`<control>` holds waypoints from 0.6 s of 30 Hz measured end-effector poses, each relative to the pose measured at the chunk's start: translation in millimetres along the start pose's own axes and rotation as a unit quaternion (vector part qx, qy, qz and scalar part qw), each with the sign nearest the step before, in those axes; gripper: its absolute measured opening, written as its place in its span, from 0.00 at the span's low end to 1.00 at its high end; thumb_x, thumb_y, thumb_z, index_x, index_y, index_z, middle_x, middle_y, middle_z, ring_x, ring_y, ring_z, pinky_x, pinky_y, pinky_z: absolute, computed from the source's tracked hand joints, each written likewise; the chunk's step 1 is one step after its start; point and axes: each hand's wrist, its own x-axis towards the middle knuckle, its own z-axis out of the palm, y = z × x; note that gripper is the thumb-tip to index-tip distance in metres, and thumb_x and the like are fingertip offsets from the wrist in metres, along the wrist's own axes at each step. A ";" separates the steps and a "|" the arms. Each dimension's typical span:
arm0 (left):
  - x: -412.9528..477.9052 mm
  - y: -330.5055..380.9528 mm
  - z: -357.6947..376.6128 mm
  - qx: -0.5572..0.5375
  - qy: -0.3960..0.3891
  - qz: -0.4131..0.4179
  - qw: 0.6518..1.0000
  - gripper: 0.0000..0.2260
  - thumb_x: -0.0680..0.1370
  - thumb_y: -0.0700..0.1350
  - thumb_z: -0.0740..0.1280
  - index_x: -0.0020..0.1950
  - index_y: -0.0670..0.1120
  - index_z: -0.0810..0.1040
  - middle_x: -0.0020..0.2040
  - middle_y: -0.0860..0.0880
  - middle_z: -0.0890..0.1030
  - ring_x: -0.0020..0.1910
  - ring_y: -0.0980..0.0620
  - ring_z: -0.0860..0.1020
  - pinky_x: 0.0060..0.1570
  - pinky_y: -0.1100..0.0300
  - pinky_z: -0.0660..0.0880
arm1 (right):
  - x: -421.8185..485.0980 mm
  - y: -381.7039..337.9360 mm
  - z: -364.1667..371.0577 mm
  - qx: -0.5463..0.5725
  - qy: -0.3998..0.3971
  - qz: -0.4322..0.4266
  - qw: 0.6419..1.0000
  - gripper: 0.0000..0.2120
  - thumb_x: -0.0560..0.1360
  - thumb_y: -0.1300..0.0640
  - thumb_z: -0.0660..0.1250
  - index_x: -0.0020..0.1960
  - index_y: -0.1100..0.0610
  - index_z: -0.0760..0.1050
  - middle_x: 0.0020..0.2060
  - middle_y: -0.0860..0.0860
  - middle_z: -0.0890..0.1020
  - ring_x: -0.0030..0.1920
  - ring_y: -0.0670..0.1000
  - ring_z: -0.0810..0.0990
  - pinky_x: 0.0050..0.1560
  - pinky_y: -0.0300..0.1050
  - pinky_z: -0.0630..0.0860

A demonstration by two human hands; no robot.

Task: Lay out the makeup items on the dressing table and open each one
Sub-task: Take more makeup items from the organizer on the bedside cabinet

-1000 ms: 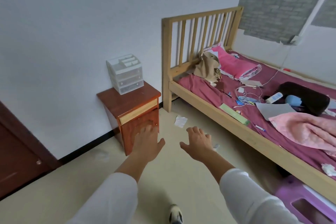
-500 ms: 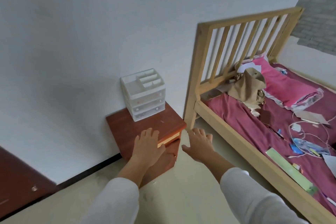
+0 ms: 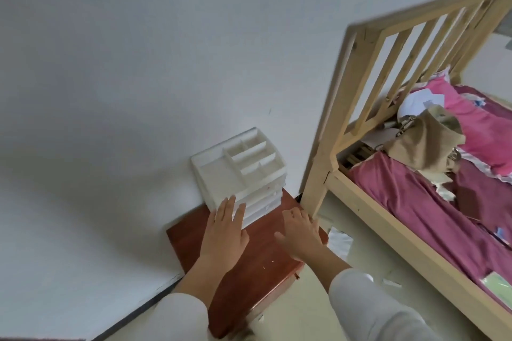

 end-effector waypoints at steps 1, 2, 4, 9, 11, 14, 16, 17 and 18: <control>11.9 -8.9 1.0 0.006 -0.005 0.014 1.000 0.26 0.81 0.52 0.53 0.78 0.49 0.50 0.79 0.45 0.48 0.78 0.47 0.48 0.76 0.50 0.50 | 12.4 -7.1 2.3 0.010 -0.009 0.010 1.000 0.27 0.77 0.46 0.59 0.73 0.54 0.60 0.71 0.52 0.65 0.71 0.55 0.62 0.70 0.57 0.58; 23.0 -17.7 2.6 0.015 -0.008 0.026 1.000 0.27 0.81 0.52 0.54 0.78 0.49 0.51 0.79 0.45 0.49 0.78 0.46 0.48 0.76 0.49 0.49 | 23.5 -13.6 4.4 0.023 -0.015 0.019 0.999 0.27 0.77 0.46 0.59 0.74 0.54 0.60 0.72 0.52 0.64 0.72 0.54 0.61 0.71 0.57 0.58; 41.5 -35.0 7.2 0.032 -0.009 0.037 0.999 0.27 0.80 0.52 0.59 0.77 0.49 0.56 0.77 0.44 0.56 0.77 0.45 0.54 0.74 0.47 0.54 | 43.5 -25.6 7.5 0.055 -0.020 0.033 0.998 0.27 0.77 0.46 0.59 0.74 0.53 0.59 0.72 0.52 0.64 0.72 0.54 0.60 0.70 0.57 0.58; 61.0 -59.7 22.3 0.035 -0.003 0.065 0.997 0.22 0.80 0.50 0.51 0.74 0.48 0.64 0.71 0.47 0.70 0.74 0.45 0.62 0.70 0.48 0.60 | 81.6 -47.3 17.9 0.207 -0.046 0.091 0.973 0.22 0.77 0.49 0.60 0.71 0.51 0.64 0.69 0.52 0.68 0.68 0.54 0.67 0.68 0.55 0.64; 62.3 -61.3 24.6 0.022 -0.014 0.072 0.997 0.22 0.81 0.49 0.48 0.76 0.49 0.58 0.74 0.48 0.66 0.76 0.46 0.55 0.73 0.49 0.51 | 93.3 -52.6 21.0 0.354 -0.048 0.150 0.922 0.20 0.77 0.52 0.62 0.68 0.53 0.69 0.65 0.53 0.73 0.59 0.52 0.73 0.62 0.50 0.71; 62.3 -61.0 23.2 -0.002 -0.024 0.071 0.997 0.25 0.83 0.47 0.50 0.78 0.51 0.44 0.78 0.50 0.53 0.77 0.49 0.42 0.73 0.52 0.38 | 104.2 -58.0 22.9 0.556 -0.060 0.246 0.792 0.12 0.77 0.59 0.62 0.59 0.58 0.75 0.58 0.52 0.76 0.55 0.51 0.73 0.56 0.46 0.74; 62.1 -58.8 18.5 -0.007 -0.023 0.066 0.998 0.24 0.83 0.49 0.46 0.77 0.52 0.41 0.79 0.50 0.50 0.77 0.50 0.40 0.74 0.52 0.37 | 106.8 -60.0 25.4 0.643 -0.062 0.292 0.705 0.05 0.75 0.59 0.63 0.50 0.57 0.76 0.48 0.50 0.75 0.46 0.49 0.73 0.46 0.44 0.73; 62.4 -58.6 17.6 -0.013 -0.027 0.062 0.998 0.23 0.83 0.50 0.45 0.77 0.52 0.41 0.79 0.51 0.49 0.77 0.50 0.40 0.74 0.52 0.37 | 108.2 -61.3 27.5 0.674 -0.059 0.306 0.669 0.03 0.73 0.59 0.64 0.46 0.56 0.75 0.44 0.49 0.74 0.42 0.48 0.71 0.43 0.43 0.71; 62.6 -58.2 16.6 -0.017 -0.028 0.060 0.998 0.23 0.83 0.51 0.44 0.77 0.52 0.41 0.79 0.51 0.49 0.77 0.51 0.41 0.74 0.53 0.37 | 108.9 -62.4 28.8 0.698 -0.057 0.314 0.641 0.02 0.72 0.58 0.64 0.42 0.55 0.75 0.43 0.49 0.73 0.40 0.47 0.70 0.43 0.44 0.70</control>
